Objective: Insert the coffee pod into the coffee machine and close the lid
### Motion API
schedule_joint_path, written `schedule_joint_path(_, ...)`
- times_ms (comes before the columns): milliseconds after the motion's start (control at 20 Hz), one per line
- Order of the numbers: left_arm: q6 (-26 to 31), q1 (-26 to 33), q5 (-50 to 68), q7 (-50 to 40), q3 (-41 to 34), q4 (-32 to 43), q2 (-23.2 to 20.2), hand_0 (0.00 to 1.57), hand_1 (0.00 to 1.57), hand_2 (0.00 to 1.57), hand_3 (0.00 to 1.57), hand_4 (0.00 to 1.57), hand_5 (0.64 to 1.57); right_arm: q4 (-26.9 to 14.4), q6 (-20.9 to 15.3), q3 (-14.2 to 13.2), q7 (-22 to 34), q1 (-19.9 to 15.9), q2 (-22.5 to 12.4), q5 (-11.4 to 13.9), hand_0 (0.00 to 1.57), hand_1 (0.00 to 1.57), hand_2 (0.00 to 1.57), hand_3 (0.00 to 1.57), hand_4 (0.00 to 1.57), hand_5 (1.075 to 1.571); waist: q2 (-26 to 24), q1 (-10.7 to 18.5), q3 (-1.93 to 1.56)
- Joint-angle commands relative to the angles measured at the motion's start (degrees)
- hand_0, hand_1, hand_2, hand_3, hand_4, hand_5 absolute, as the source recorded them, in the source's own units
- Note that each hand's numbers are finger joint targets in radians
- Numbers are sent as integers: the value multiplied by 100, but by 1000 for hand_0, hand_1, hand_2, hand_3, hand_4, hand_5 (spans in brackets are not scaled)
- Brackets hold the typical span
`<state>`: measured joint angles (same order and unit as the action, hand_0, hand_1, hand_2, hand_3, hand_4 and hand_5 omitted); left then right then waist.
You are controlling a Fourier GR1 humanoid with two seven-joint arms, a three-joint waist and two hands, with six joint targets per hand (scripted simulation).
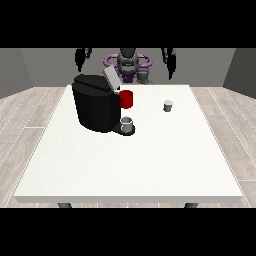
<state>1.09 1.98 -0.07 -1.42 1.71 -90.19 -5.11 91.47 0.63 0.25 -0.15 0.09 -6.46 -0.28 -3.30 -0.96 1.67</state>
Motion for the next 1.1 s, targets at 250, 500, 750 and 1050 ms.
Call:
schedule_joint_path(250,784,139,549,1107,-398,-33,-308,0,0,0,0,304,1571,-481,105,-239,-67,178,-14,-129,0,0,0,0,128,1571,185,262,-166)
schedule_joint_path(500,670,257,251,1045,-415,-159,-421,0,0,0,0,240,1571,-309,-640,-463,-449,251,434,-70,0,0,0,0,181,1571,0,162,-167)
schedule_joint_path(750,684,-177,-246,1664,-708,575,-871,0,0,0,0,0,1571,-69,-725,-211,-454,9,529,82,0,0,0,0,169,1571,374,-183,-164)
schedule_joint_path(1050,957,-1025,-21,566,-1051,887,-1330,0,0,0,0,0,1571,-251,-616,-413,-710,-304,547,-207,0,0,0,0,186,1571,791,-346,-166)
